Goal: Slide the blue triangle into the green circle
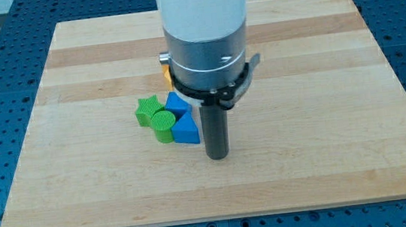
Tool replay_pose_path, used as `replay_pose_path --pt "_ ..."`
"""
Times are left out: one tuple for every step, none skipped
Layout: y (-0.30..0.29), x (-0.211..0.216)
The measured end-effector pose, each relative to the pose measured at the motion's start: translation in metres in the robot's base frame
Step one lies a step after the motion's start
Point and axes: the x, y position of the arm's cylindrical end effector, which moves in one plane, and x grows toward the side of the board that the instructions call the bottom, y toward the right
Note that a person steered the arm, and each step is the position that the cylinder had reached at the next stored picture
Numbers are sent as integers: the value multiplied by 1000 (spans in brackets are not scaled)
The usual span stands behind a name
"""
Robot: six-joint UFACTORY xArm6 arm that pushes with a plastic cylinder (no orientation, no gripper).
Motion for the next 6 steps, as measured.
replay_pose_path --pt "-8 -11" --pt "-8 -16" --pt "-10 -19" --pt "-10 -19" --pt "-10 -14" --pt "-11 -15"
